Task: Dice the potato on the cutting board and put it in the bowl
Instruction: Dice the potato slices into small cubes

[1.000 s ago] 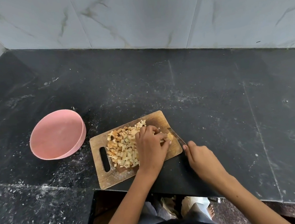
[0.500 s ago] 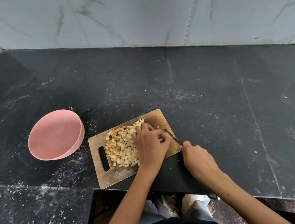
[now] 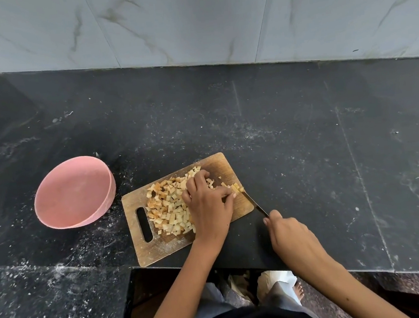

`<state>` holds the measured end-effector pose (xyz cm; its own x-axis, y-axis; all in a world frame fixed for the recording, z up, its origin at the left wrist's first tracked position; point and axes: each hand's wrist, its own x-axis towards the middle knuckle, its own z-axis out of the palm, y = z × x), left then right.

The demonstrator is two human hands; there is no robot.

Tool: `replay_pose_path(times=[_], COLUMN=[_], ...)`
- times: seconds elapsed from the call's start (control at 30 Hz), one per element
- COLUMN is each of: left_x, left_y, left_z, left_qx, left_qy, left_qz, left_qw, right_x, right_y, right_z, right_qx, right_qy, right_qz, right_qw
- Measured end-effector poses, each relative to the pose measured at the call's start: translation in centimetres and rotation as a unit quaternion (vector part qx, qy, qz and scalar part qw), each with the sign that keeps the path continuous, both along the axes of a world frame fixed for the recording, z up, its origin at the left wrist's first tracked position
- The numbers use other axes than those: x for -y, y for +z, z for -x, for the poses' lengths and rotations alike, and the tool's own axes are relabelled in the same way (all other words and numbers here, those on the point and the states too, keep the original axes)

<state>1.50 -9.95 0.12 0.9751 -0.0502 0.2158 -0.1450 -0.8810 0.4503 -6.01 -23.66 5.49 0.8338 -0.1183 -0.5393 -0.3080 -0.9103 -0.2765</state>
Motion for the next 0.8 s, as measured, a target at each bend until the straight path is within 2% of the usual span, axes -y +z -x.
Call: replay_pose_path(times=[0.13,0.27,0.8], left_x=[-0.1,-0.1,-0.3], left_y=[0.2,0.3,0.1], left_z=[0.2,0.3,-0.1], left_qx=[0.000,-0.010,-0.037], left_qy=[-0.002,-0.003,0.006], left_qz=[0.011,0.017,0.032], left_qw=[1.000,1.000,0.999], right_x=[-0.9,-1.5,-1.5], right_y=[0.2,-0.6,-0.6], right_z=[-1.4,-2.4,-0.3], right_qx=[0.040,0.032,-0.020], right_qy=[-0.008,-0.004,0.001], right_qz=[-0.017,-0.033,0.021], right_qw=[0.999,0.999,1.000])
